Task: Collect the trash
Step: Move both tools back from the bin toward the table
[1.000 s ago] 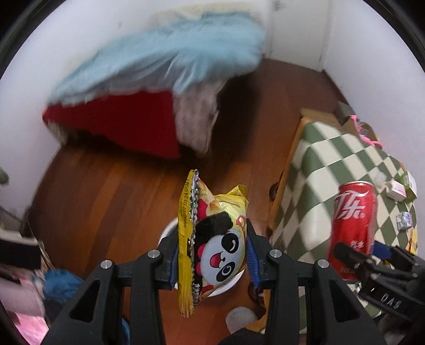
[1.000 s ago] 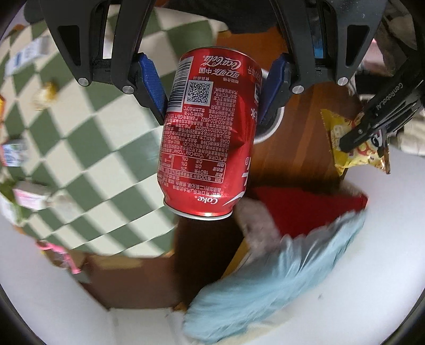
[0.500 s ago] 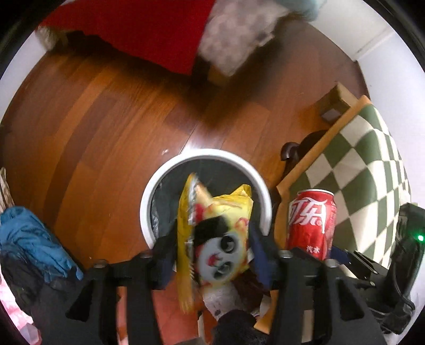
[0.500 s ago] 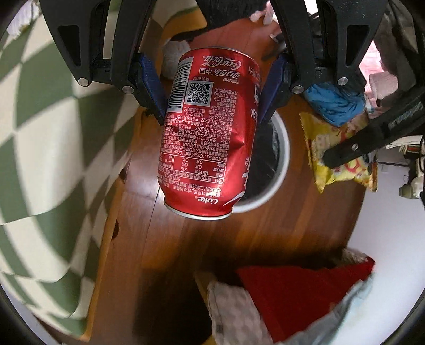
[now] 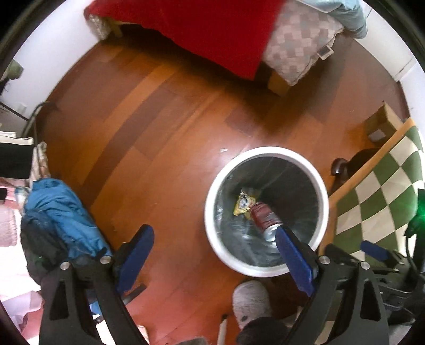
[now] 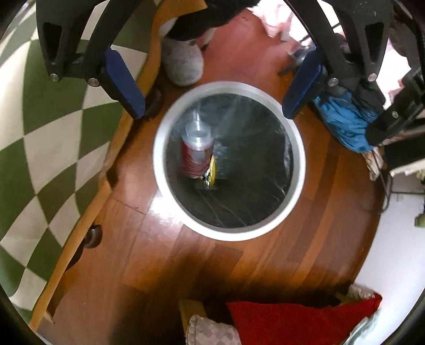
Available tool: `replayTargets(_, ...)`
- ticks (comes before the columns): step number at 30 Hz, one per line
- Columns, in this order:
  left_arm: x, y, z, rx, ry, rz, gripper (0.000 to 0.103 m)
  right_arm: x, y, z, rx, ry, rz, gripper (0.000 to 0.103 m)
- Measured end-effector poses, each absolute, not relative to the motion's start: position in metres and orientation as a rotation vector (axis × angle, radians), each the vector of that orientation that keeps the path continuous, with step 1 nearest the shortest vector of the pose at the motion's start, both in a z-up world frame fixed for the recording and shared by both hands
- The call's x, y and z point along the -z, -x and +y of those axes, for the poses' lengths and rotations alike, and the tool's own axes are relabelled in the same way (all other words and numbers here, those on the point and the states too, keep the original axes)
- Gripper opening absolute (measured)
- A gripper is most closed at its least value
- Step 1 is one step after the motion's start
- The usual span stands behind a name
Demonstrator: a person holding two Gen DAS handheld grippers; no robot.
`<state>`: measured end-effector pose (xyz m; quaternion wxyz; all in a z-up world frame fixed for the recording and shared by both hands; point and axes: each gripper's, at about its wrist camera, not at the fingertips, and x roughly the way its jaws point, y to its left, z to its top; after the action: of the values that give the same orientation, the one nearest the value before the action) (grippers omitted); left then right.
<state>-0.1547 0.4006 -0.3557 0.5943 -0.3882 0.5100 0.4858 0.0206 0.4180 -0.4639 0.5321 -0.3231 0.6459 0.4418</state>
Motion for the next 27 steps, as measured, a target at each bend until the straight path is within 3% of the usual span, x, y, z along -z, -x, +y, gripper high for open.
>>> replayTargets(12, 0.293, 0.153, 0.357, -1.142, 0.781, 1.136, 0.093, 0.4, -0.014, 0.359, -1.049, 0.792, 1.421, 0.103)
replayTargets(27, 0.18, 0.145, 0.275, -1.117, 0.628, 0.973, 0.093, 0.242, -0.019, 0.272, -1.144, 0.604, 1.21, 0.103)
